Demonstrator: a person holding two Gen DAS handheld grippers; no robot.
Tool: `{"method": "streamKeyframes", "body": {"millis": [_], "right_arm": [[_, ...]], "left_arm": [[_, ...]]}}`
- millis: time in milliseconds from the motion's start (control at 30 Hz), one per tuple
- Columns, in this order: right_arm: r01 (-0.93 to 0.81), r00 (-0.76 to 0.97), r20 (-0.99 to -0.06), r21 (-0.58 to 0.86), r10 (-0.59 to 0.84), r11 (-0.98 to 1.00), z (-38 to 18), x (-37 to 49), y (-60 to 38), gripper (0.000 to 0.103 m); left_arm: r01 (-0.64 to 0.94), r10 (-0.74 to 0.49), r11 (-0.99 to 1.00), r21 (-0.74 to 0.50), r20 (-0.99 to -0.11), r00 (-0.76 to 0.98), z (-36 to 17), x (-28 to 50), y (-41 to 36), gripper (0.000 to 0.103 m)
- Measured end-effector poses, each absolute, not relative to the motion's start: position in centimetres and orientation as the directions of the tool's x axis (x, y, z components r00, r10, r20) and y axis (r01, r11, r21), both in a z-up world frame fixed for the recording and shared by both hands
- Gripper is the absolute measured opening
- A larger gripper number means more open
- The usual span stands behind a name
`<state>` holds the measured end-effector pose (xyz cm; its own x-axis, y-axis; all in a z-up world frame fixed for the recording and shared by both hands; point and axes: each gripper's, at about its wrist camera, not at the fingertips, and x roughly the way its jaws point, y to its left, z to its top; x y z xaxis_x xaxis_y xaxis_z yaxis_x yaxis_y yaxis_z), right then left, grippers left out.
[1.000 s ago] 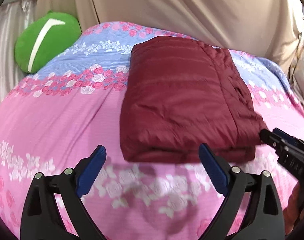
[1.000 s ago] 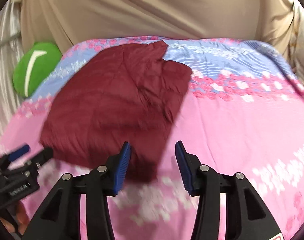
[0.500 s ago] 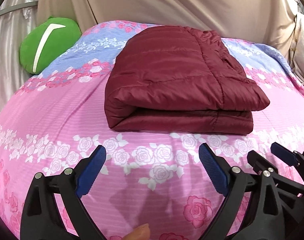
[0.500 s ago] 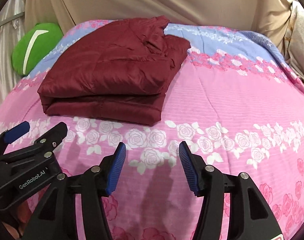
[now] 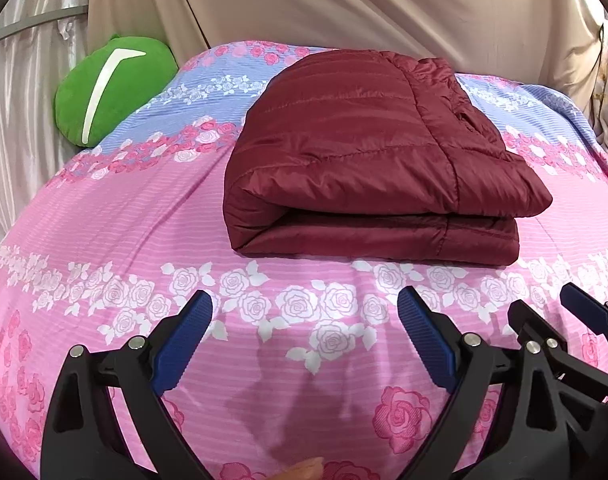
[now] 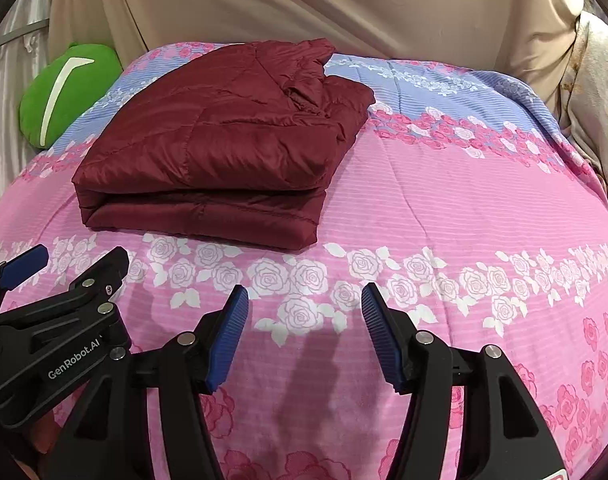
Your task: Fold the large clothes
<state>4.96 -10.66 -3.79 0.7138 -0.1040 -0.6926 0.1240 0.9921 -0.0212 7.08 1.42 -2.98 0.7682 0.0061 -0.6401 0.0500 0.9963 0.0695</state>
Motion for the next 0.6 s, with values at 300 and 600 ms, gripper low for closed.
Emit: {"method": "streamKeyframes", "body": {"millis": [300,600], "right_arm": [[0.123,0.711,-0.696,-0.022,-0.104,0.992,-3.84,5.03,-10.77,0.058],[0.131,0.709,-0.696,-0.030,-0.115,0.991,-3.90,4.99,-10.65,0.058]], "left_arm": [[0.051,0.006,0.996,0.070,-0.648,0.762,-3.12,7.13,1.35,0.091],[0.056,0.002,0.996,0.068,-0.655,0.756,-3.35,7.37,1.40,0.090]]}}
